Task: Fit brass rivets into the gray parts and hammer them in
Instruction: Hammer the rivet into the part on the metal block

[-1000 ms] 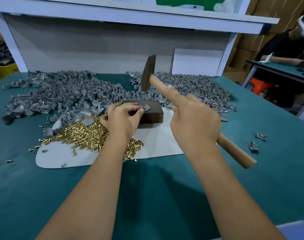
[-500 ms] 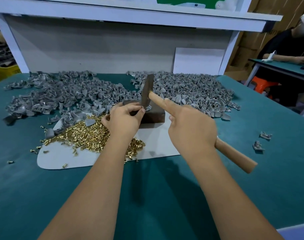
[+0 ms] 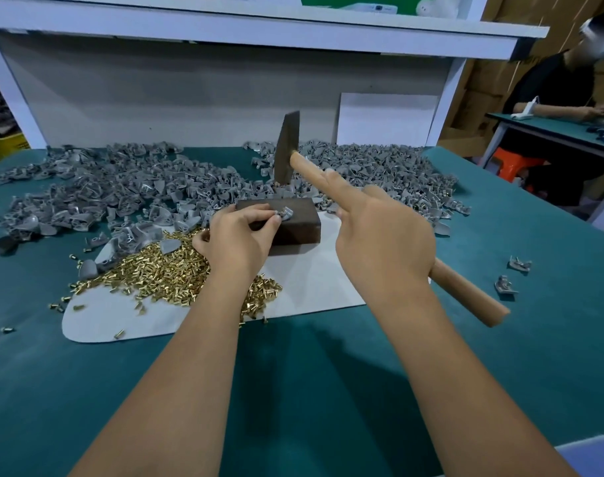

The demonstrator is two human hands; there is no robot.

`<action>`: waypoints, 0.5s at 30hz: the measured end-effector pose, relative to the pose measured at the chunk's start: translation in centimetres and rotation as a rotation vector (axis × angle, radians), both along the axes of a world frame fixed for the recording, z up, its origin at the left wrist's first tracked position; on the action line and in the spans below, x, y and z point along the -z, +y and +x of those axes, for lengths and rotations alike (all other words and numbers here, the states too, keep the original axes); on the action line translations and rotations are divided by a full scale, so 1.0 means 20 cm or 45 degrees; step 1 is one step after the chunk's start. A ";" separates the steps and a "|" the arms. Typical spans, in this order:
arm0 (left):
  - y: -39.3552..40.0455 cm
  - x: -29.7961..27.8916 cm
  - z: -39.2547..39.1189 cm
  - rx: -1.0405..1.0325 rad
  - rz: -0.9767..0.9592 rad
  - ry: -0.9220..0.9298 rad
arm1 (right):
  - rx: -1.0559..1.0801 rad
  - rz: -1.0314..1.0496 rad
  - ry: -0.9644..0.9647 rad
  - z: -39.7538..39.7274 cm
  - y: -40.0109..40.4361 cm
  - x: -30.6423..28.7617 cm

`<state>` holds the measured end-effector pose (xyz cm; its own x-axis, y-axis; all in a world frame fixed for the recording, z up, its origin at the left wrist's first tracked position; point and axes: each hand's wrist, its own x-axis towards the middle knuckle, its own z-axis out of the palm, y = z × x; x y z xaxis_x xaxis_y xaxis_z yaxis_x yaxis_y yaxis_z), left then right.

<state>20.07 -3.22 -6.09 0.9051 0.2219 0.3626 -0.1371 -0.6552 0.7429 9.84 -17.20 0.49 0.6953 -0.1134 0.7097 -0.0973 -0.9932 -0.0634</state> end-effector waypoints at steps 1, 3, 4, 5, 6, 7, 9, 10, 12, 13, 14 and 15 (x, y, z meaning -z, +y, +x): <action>0.00 0.00 0.00 -0.001 -0.005 0.000 | 0.018 -0.036 0.036 0.00 0.00 0.01; 0.01 0.00 0.00 0.008 -0.039 0.019 | -0.005 -0.091 0.183 -0.01 0.00 0.03; 0.00 0.00 0.00 0.021 -0.052 0.027 | -0.024 -0.075 0.235 0.00 -0.01 0.03; 0.01 0.00 0.00 0.029 -0.057 0.029 | -0.028 -0.048 0.244 0.01 -0.02 0.03; 0.01 0.00 0.00 0.032 -0.059 0.028 | -0.021 -0.020 0.230 0.01 -0.03 0.02; 0.01 0.00 0.00 0.034 -0.064 0.028 | -0.014 0.018 0.213 0.02 -0.04 0.01; 0.01 0.01 0.00 0.039 -0.078 0.035 | -0.023 0.155 0.189 0.05 -0.05 -0.01; 0.01 0.01 0.00 0.037 -0.072 0.047 | -0.028 0.218 0.187 0.07 -0.06 -0.02; 0.01 0.00 0.00 0.026 -0.036 0.068 | -0.016 0.294 0.185 0.11 -0.07 -0.02; 0.01 0.00 0.00 0.023 -0.027 0.072 | 0.004 0.324 0.174 0.12 -0.08 -0.01; 0.01 0.00 0.00 0.023 -0.033 0.074 | 0.034 0.350 0.157 0.13 -0.09 0.01; 0.01 0.00 0.00 0.024 -0.048 0.076 | 0.071 0.367 0.150 0.13 -0.11 0.04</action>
